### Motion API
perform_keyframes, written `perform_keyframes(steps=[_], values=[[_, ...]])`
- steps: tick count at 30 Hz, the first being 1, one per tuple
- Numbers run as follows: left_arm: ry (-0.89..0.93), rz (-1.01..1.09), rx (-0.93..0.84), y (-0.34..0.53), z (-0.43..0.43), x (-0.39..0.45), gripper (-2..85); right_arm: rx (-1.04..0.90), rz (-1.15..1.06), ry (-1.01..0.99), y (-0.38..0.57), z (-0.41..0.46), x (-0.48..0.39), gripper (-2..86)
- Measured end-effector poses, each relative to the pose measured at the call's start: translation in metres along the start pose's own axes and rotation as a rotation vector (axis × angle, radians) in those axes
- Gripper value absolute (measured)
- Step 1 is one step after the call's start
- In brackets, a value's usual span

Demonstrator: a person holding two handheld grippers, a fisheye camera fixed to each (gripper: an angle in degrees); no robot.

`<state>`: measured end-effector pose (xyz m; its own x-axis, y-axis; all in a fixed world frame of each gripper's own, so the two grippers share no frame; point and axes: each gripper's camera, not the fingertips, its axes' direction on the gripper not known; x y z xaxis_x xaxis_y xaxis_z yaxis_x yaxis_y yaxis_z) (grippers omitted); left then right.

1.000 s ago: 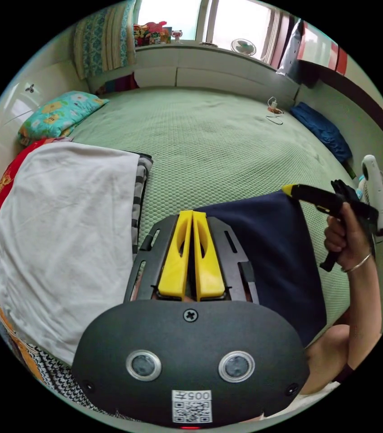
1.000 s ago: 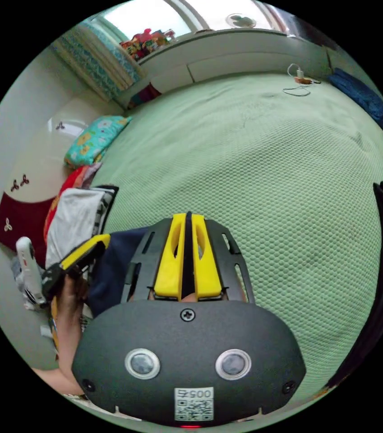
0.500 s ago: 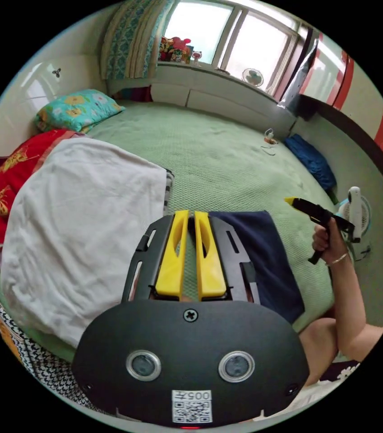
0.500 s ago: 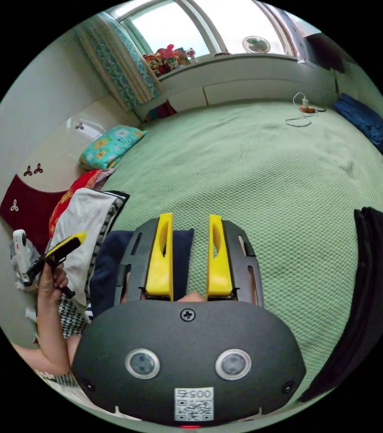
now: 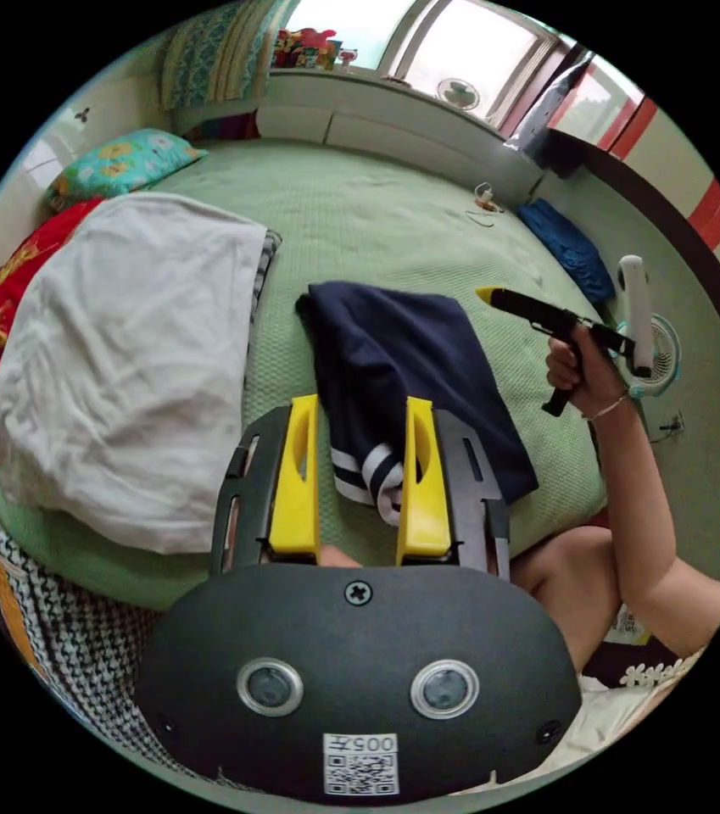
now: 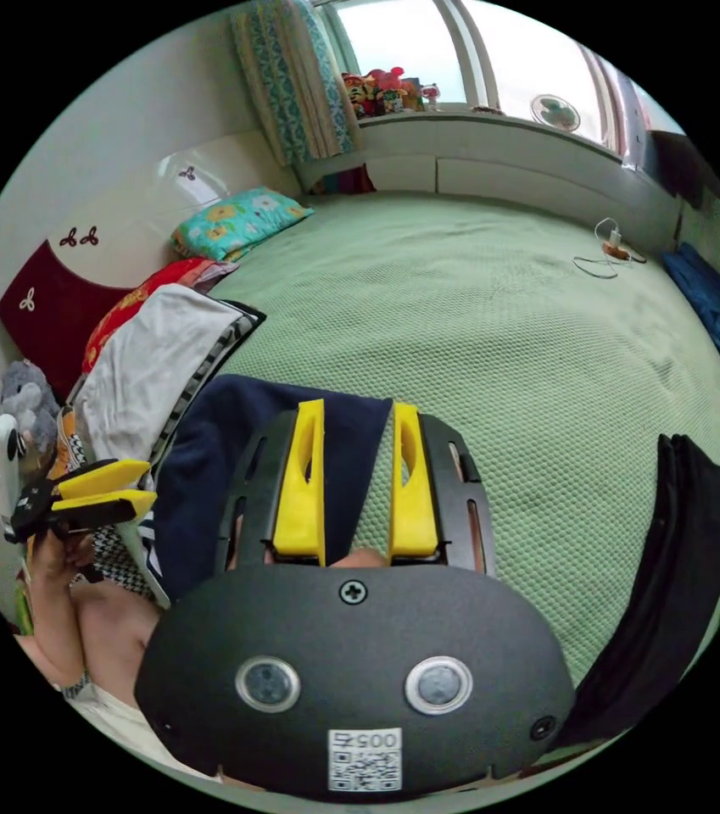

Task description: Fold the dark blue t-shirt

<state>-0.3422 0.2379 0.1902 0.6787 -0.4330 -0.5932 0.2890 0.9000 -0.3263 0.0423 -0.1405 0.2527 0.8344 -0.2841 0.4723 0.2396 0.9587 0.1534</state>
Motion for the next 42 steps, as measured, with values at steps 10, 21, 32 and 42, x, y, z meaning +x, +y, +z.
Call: perform_keyframes(steps=[10,21,32,42], values=[[0.024,-0.063,-0.057,0.013,0.043,0.021,18.1,0.009,0.034,-0.036,0.0,0.016,0.003,12.0],[0.044,-0.061,-0.104,0.021,0.08,0.052,16.6,-0.108,0.086,-0.078,0.001,0.06,0.008,13.3],[0.088,-0.047,-0.075,0.032,0.1,0.095,8.8,-0.099,-0.021,-0.075,0.014,0.049,-0.016,1.4],[0.132,0.001,0.021,0.048,0.094,0.157,8.2,0.072,-0.092,0.034,0.035,-0.038,-0.04,0.7]])
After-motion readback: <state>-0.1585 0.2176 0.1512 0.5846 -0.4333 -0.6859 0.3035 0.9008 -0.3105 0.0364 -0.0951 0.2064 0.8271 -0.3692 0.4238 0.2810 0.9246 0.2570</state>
